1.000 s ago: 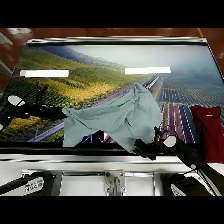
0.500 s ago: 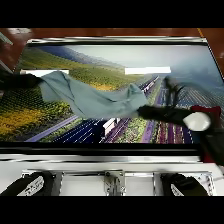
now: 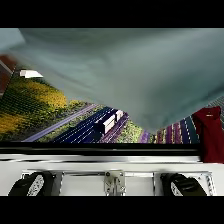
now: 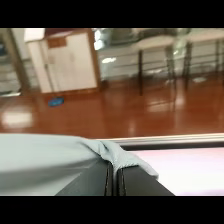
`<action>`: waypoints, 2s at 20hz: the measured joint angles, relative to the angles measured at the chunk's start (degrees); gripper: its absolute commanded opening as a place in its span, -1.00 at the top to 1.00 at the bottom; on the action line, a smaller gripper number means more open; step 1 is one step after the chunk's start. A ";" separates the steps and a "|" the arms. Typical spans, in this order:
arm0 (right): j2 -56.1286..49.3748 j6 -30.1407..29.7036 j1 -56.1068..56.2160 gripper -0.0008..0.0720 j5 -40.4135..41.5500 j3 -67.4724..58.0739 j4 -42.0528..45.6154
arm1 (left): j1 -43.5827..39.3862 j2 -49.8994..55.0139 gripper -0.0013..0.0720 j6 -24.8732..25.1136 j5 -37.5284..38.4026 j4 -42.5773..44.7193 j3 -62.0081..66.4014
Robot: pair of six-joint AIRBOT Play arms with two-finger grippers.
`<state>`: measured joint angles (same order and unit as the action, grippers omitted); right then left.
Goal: Fold the shirts.
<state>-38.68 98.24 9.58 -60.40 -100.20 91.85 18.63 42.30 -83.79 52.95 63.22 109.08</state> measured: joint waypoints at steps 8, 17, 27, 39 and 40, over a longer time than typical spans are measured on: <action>1.57 -1.38 -0.26 0.82 -7.89 -4.48 3.30 | 1.22 -6.21 0.87 -1.27 4.70 6.84 2.23; 5.73 -0.92 -0.28 0.82 -28.48 -4.72 6.38 | 1.31 -11.04 0.87 0.42 30.08 7.56 1.27; -8.48 -4.63 -0.26 0.81 -35.85 5.03 14.01 | 1.29 -9.51 0.87 2.67 30.77 -0.55 -27.26; -45.66 9.68 -5.46 0.81 17.03 18.45 12.04 | -14.73 29.27 0.87 19.67 -20.85 -22.97 -46.53; -47.89 10.08 -5.60 0.81 18.97 18.49 10.36 | -15.43 32.35 0.87 19.23 -22.36 -23.69 -46.42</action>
<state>-86.56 108.31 3.99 -41.43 -81.71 102.21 3.20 74.65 -64.55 30.59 39.53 62.65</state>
